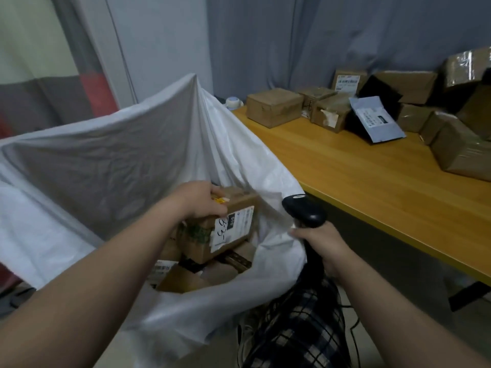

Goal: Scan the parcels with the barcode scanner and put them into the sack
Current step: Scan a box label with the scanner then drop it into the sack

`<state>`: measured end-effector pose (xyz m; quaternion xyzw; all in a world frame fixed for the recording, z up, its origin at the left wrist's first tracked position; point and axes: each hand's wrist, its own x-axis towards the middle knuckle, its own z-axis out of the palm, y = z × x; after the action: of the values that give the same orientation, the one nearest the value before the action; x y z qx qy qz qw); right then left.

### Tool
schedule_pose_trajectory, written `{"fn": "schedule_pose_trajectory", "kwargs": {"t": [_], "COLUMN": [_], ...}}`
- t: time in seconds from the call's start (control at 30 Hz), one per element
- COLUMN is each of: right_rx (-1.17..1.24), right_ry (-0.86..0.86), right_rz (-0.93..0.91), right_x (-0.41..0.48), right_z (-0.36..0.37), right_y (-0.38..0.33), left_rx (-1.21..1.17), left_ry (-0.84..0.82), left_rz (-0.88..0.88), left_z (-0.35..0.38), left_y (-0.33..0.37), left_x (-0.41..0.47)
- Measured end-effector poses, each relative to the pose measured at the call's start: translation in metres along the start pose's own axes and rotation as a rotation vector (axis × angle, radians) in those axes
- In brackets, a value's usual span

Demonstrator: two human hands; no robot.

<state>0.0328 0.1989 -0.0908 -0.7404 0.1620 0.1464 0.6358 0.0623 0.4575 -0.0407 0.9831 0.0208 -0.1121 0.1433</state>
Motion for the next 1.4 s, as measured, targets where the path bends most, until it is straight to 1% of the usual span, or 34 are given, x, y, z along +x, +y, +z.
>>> {"fn": "schedule_pose_trajectory", "kwargs": {"t": [0.07, 0.1, 0.17, 0.27, 0.3, 0.33, 0.43, 0.5, 0.57, 0.67, 0.73, 0.8, 0.87, 0.97, 1.07, 1.13, 1.2, 1.3, 1.33, 1.4], "right_rx": [-0.002, 0.029, 0.114, 0.387, 0.478, 0.525, 0.518, 0.491, 0.523, 0.562, 0.546, 0.547, 0.554, 0.528, 0.547, 0.56, 0.547, 0.475, 0.448, 0.41], "right_ry": [-0.053, -0.077, -0.12, -0.265, -0.294, -0.279, -0.152, -0.175, -0.197, -0.163, -0.136, -0.119, -0.121, -0.105, -0.029, 0.015, 0.027, 0.029, 0.03, 0.042], "right_rz": [0.063, 0.048, -0.055, -0.152, -0.155, -0.152, -0.113, -0.143, -0.162, -0.145, -0.114, -0.099, -0.1, -0.087, -0.073, -0.09, -0.122, -0.151, -0.157, -0.163], "right_x": [-0.002, -0.005, -0.015, -0.035, -0.036, -0.032, -0.024, -0.028, -0.031, -0.029, -0.026, -0.025, -0.025, -0.021, -0.019, -0.018, -0.017, -0.015, -0.015, -0.013], "right_z": [0.013, 0.022, 0.042, 0.068, 0.07, 0.067, 0.047, 0.041, 0.039, 0.034, 0.031, 0.029, 0.03, 0.028, 0.022, 0.016, 0.011, 0.005, 0.004, 0.002], "right_y": [-0.032, -0.052, -0.089, -0.122, -0.123, -0.122, -0.106, -0.099, -0.09, -0.077, -0.068, -0.059, -0.052, -0.041, -0.028, -0.022, -0.017, -0.013, -0.012, -0.013], "left_rx": [0.028, 0.05, 0.082, 0.103, 0.102, 0.094, 0.035, -0.011, -0.031, -0.063, -0.163, -0.217, -0.199, -0.069, 0.066, 0.128, 0.123, 0.045, 0.059, 0.183], "left_ry": [0.114, 0.158, 0.222, 0.295, 0.312, 0.316, 0.266, 0.235, 0.224, 0.2, 0.178, 0.115, 0.009, -0.142, -0.269, -0.308, -0.245, -0.052, 0.005, 0.121], "left_rz": [-0.06, -0.081, -0.1, -0.117, -0.118, -0.115, -0.098, -0.097, -0.1, -0.106, -0.088, -0.076, -0.081, -0.083, -0.067, -0.07, -0.067, -0.065, -0.066, -0.094], "left_z": [-0.021, -0.032, -0.057, -0.084, -0.087, -0.087, -0.071, -0.057, -0.045, -0.025, -0.011, 0.006, 0.027, 0.052, 0.056, 0.055, 0.056, 0.057, 0.057, 0.058], "left_y": [-0.005, -0.007, -0.009, -0.013, -0.016, -0.019, -0.026, -0.03, -0.03, -0.029, -0.025, -0.023, -0.025, -0.035, -0.041, -0.042, -0.04, -0.035, -0.034, -0.034], "left_x": [0.002, 0.002, 0.0, -0.003, -0.005, -0.007, -0.013, -0.013, -0.011, -0.009, -0.008, -0.007, -0.006, -0.009, -0.014, -0.016, -0.015, -0.014, -0.013, -0.01]}}
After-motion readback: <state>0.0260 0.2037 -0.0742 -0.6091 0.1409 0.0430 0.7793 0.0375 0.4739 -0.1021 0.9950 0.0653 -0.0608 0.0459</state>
